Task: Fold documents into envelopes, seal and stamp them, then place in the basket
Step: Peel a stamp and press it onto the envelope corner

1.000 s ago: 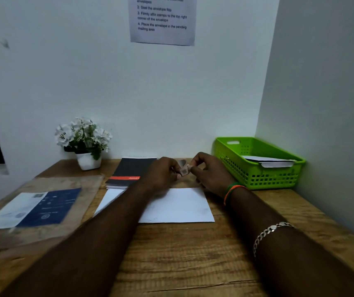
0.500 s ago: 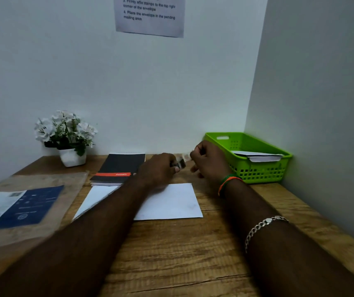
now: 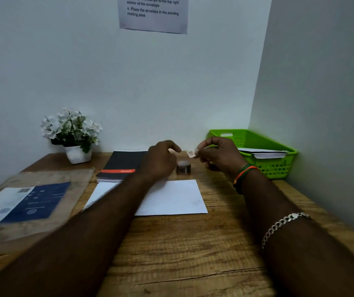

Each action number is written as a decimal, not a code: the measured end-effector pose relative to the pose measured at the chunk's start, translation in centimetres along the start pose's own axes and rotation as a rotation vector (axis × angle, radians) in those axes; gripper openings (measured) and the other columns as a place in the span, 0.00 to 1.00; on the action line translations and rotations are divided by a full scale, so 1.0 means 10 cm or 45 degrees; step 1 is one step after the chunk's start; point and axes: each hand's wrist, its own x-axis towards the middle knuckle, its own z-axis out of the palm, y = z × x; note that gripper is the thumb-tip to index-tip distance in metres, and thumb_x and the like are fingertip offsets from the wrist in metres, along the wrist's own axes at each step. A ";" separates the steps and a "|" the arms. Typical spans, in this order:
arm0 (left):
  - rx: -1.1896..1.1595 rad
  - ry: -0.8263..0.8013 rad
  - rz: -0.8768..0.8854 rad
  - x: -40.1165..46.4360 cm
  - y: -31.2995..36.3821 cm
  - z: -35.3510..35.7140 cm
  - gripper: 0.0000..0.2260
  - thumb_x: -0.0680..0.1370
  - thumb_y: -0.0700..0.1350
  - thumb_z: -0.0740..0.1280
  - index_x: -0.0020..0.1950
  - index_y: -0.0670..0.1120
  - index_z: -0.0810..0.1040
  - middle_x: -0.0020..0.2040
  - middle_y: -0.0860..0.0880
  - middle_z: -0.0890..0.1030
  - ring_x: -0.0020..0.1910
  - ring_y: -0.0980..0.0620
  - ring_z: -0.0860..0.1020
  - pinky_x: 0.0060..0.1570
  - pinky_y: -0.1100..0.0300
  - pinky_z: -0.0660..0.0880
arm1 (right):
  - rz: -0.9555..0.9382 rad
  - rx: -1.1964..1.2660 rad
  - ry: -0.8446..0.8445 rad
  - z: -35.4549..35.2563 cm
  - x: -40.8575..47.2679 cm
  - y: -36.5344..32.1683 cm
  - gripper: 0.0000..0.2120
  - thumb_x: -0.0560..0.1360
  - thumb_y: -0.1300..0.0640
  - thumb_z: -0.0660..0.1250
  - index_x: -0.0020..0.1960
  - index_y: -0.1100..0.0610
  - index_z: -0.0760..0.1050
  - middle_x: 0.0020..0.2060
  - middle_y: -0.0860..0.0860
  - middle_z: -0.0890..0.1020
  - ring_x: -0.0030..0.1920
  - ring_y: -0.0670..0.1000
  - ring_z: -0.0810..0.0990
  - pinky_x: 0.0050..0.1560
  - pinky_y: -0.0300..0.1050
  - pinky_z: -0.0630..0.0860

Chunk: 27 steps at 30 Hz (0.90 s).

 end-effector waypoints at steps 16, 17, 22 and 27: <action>-0.666 -0.045 -0.403 -0.44 0.21 -0.23 0.09 0.83 0.47 0.67 0.54 0.43 0.83 0.47 0.41 0.86 0.44 0.46 0.87 0.37 0.59 0.83 | -0.038 -0.165 -0.227 0.10 -0.21 -0.12 0.11 0.73 0.69 0.74 0.55 0.65 0.80 0.39 0.60 0.82 0.37 0.51 0.80 0.31 0.39 0.71; -0.715 -0.083 -0.408 -0.45 0.21 -0.24 0.11 0.81 0.50 0.69 0.55 0.42 0.83 0.47 0.41 0.86 0.44 0.45 0.87 0.40 0.57 0.84 | -0.037 -0.158 -0.212 0.11 -0.21 -0.12 0.12 0.72 0.69 0.73 0.55 0.66 0.80 0.39 0.61 0.82 0.36 0.52 0.80 0.30 0.38 0.72; -0.689 -0.050 -0.345 -0.48 0.19 -0.22 0.07 0.74 0.37 0.77 0.50 0.42 0.85 0.45 0.43 0.87 0.39 0.51 0.87 0.40 0.58 0.84 | -0.015 -0.161 -0.206 0.14 -0.19 -0.09 0.10 0.73 0.67 0.74 0.53 0.64 0.81 0.38 0.61 0.85 0.36 0.50 0.83 0.31 0.39 0.76; -0.697 0.078 -0.314 -0.42 0.14 -0.25 0.09 0.77 0.33 0.72 0.46 0.47 0.86 0.42 0.47 0.86 0.36 0.56 0.84 0.30 0.67 0.77 | 0.032 -0.120 -0.340 0.14 -0.21 -0.07 0.11 0.73 0.66 0.73 0.56 0.63 0.80 0.42 0.62 0.87 0.38 0.52 0.84 0.31 0.37 0.76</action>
